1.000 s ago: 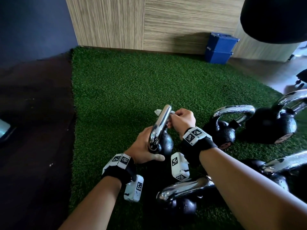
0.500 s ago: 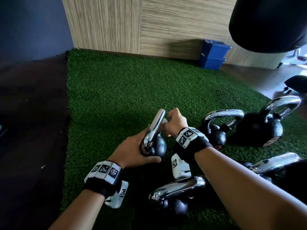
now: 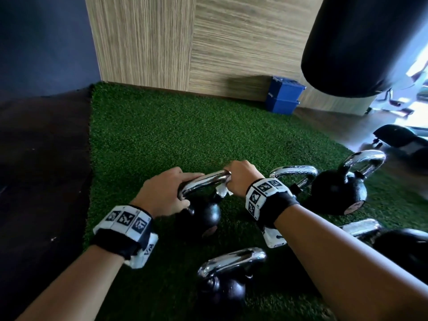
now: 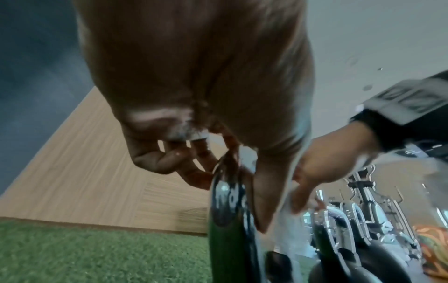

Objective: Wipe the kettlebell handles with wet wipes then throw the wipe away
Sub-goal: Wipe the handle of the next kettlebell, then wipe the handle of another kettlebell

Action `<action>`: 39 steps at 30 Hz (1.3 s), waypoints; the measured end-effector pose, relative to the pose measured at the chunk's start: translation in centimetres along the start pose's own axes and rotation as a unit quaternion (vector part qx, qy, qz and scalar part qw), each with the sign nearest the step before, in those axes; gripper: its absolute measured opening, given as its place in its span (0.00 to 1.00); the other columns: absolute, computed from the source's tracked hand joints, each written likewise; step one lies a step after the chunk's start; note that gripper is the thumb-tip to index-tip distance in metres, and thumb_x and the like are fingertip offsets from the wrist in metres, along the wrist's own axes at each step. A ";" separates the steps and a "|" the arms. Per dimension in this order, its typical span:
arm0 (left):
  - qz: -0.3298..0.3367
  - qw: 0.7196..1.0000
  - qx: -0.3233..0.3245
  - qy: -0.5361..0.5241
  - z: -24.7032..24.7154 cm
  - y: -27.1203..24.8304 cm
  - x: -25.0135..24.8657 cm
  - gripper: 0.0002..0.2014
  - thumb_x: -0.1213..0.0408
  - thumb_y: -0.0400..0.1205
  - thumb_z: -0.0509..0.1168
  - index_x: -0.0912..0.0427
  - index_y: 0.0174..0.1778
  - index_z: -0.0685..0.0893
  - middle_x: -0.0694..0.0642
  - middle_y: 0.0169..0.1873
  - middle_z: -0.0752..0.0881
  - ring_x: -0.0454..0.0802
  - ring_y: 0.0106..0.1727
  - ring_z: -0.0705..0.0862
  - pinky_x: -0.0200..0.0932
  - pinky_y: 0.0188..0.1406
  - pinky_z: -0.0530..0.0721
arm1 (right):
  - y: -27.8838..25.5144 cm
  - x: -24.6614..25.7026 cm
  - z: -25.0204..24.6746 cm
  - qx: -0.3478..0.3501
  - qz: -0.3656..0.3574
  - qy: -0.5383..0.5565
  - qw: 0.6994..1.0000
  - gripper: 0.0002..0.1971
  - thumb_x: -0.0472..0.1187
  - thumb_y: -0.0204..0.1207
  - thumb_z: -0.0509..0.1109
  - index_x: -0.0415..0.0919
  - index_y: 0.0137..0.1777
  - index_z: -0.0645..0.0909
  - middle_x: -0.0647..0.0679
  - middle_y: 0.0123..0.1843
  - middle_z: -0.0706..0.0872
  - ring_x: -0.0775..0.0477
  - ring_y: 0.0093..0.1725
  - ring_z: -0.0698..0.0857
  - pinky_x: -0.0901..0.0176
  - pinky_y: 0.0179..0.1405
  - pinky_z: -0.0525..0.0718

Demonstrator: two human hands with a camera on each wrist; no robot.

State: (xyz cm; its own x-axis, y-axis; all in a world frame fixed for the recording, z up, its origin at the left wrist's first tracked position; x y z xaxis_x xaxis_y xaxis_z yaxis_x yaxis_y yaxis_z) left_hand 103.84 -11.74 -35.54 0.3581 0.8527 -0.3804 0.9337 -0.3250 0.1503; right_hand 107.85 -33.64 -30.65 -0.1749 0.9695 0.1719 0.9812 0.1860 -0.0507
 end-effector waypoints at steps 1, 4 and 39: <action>0.009 1.000 0.023 0.008 -0.6 0.4 0.2 0.40 0.52 0.75 0.76 0.20 0.78 0.64 0.40 0.44 0.72 0.39 0.44 0.76 0.41 0.45 0.80 | -0.3 -0.2 -0.2 0.005 0.004 -0.011 1.000 0.04 0.36 0.74 0.71 0.37 0.46 0.84 0.46 0.39 0.85 0.42 0.40 0.88 0.53 0.40 0.89; 0.036 0.997 0.062 -0.010 -1.1 1.1 0.3 0.39 0.54 0.77 0.76 0.23 0.80 0.66 0.41 0.45 0.73 0.38 0.45 0.76 0.38 0.44 0.74 | -1.2 -0.7 -0.3 0.012 0.015 -0.012 1.000 0.06 0.41 0.73 0.74 0.39 0.44 0.82 0.46 0.37 0.81 0.40 0.41 0.85 0.52 0.42 0.87; -0.267 0.936 0.226 0.042 3.1 16.2 -19.2 0.19 0.40 0.73 0.76 0.48 0.48 0.83 0.53 0.35 0.86 0.49 0.32 0.86 0.36 0.36 0.81 | 4.2 -30.0 -14.1 -0.053 -0.255 0.088 0.962 0.10 0.43 0.72 0.76 0.49 0.53 0.88 0.61 0.43 0.85 0.60 0.42 0.81 0.71 0.40 0.75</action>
State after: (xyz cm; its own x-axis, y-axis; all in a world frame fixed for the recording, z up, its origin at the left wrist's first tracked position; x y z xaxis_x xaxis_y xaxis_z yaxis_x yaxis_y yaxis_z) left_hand 112.16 -34.64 -28.61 -0.1447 0.9660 -0.2142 0.8925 0.0340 -0.4497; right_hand 118.37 -64.20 -22.16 -0.6276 0.7132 0.3121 0.7763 0.6033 0.1825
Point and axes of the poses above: each hand's wrist, its own y-axis towards the middle knuckle, its own z-axis out of the palm, x = y × z, the point moved 1 cm from there along y, towards the middle knuckle
